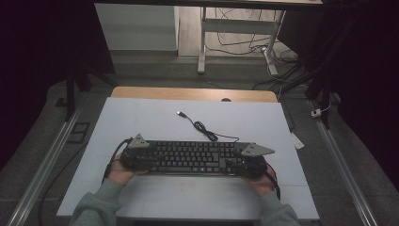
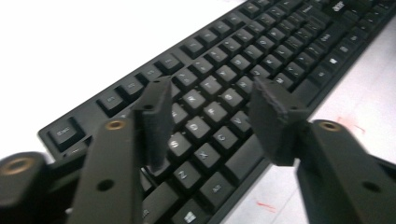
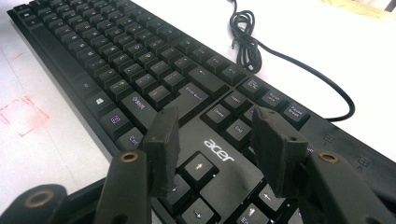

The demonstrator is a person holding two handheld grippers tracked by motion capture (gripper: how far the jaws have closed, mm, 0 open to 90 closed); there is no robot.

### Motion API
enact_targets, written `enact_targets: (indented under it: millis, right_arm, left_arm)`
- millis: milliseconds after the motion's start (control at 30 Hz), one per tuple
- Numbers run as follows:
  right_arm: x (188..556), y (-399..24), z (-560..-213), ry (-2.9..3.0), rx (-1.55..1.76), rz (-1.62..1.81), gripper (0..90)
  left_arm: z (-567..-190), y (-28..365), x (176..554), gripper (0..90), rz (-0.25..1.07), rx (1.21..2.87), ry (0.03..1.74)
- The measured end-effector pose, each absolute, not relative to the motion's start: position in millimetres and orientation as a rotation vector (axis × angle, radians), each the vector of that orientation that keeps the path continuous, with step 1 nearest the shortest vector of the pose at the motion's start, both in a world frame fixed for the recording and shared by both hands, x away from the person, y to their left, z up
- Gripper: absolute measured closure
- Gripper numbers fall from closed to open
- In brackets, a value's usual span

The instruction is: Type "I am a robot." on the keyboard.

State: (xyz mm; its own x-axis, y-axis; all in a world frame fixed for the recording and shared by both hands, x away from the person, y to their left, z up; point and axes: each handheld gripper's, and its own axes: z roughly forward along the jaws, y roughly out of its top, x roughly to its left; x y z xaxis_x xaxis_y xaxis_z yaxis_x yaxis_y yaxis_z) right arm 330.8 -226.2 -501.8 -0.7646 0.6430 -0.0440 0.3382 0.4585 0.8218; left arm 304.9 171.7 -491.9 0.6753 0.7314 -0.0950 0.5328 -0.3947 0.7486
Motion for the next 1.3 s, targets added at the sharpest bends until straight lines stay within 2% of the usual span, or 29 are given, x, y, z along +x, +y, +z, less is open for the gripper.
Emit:
enact_targets:
  millis: [67,167,233,733,1300]
  right_arm:
    - [331,-226,-502,2.364,0.830,1.215,52.0]
    - [331,-226,-502,2.363,0.832,1.215,52.0]
    - [331,-226,-502,2.363,0.832,1.214,52.0]
    - [331,-226,-503,2.367,0.833,1.205,52.0]
    - [332,-226,-503,2.366,0.836,1.198,51.9]
  left_arm:
    - [-492,169,304,63.4,0.304,2.105,0.957]
    - [-492,165,303,82.2,0.265,2.122,0.933]
    - [-493,159,302,88.7,0.244,2.148,0.902]
    - [-504,133,300,88.9,0.220,2.235,0.841]
    - [-514,122,304,88.8,0.207,2.282,0.834]
